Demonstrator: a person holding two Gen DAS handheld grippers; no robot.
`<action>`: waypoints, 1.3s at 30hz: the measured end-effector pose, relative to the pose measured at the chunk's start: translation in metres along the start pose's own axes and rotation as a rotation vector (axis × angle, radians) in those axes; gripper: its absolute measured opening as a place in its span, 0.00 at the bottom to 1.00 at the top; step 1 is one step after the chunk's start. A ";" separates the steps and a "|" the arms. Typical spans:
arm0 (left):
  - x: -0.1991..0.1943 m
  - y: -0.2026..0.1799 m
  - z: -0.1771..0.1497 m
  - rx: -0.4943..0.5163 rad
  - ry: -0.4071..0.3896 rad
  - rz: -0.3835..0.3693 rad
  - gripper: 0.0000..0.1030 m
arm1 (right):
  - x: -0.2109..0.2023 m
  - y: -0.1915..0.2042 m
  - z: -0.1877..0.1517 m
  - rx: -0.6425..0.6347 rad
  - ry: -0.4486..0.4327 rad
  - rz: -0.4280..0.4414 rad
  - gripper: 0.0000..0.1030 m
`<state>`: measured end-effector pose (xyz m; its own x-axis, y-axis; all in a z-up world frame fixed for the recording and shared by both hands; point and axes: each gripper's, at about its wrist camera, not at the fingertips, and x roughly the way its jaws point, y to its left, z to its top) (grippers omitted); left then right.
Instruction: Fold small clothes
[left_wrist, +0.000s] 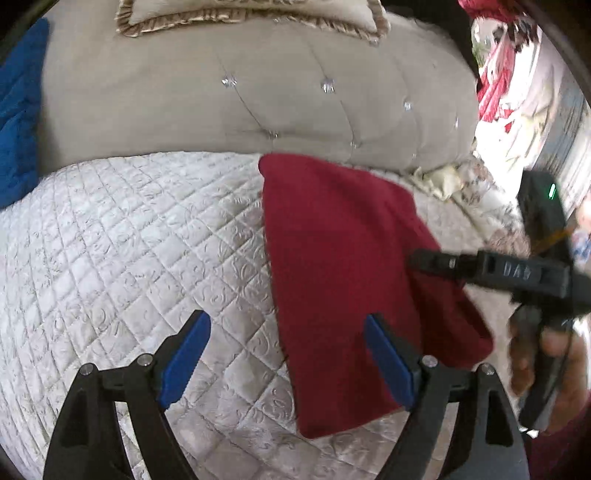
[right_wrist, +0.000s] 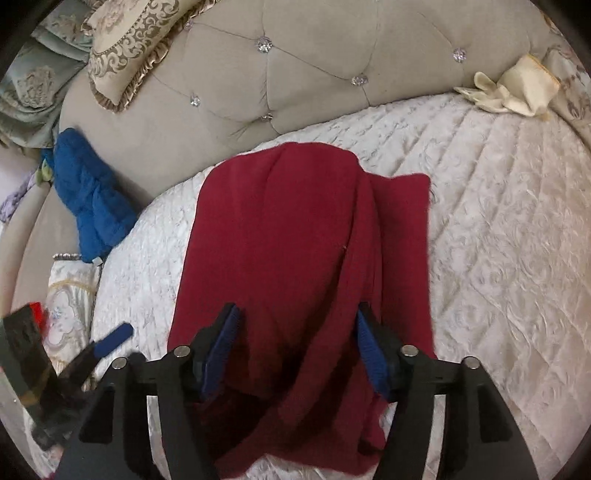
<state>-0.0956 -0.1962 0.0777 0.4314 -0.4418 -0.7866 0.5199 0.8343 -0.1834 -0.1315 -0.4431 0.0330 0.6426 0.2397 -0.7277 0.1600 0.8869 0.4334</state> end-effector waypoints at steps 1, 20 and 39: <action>0.003 -0.004 -0.002 0.025 0.001 0.003 0.85 | -0.001 0.006 0.004 -0.022 0.001 -0.027 0.33; 0.023 -0.038 -0.006 0.127 0.033 0.017 0.86 | -0.017 0.014 -0.021 -0.159 -0.063 -0.179 0.00; 0.028 -0.045 -0.004 0.114 0.027 0.000 0.86 | -0.013 0.018 -0.002 -0.202 -0.166 -0.194 0.00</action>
<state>-0.1101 -0.2448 0.0617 0.4121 -0.4309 -0.8028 0.6007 0.7910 -0.1161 -0.1389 -0.4297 0.0490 0.7309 0.0055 -0.6825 0.1505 0.9740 0.1691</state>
